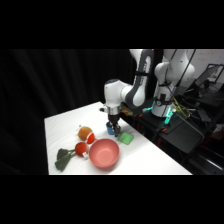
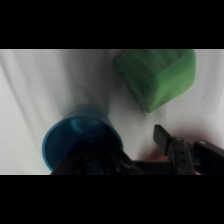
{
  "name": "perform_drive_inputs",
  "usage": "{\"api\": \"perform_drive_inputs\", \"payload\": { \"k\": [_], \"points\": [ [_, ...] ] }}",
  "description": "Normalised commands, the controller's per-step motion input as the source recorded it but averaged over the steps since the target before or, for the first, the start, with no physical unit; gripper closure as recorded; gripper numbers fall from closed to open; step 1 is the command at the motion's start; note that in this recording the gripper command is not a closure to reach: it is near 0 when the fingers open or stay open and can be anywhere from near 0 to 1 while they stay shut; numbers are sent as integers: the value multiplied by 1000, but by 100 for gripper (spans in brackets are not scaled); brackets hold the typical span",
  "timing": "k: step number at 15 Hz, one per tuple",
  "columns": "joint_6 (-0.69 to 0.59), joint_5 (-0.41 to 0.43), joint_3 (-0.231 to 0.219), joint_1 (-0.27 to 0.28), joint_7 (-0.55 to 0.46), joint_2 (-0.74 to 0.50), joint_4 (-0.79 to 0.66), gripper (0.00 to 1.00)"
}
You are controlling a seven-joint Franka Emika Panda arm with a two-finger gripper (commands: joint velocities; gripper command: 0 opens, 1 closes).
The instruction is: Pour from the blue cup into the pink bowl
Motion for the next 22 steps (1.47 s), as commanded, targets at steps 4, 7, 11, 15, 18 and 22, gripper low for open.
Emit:
{"api": "perform_drive_inputs", "payload": {
  "k": [4, 7, 11, 15, 18, 22],
  "points": [
    [63, -87, -2, -66, -46, -8, 62, 92],
    [-59, -212, -109, 56, 78, -99, 46, 28],
    [-350, -369, -245, 218, 263, -376, 17, 7],
    [-645, -456, -178, 209, 312, -567, 119, 9],
    [-613, -182, 90, 85, 111, -384, 251, 10],
    [-313, -57, 173, 97, 45, -47, 341, 9]
  ]
}}
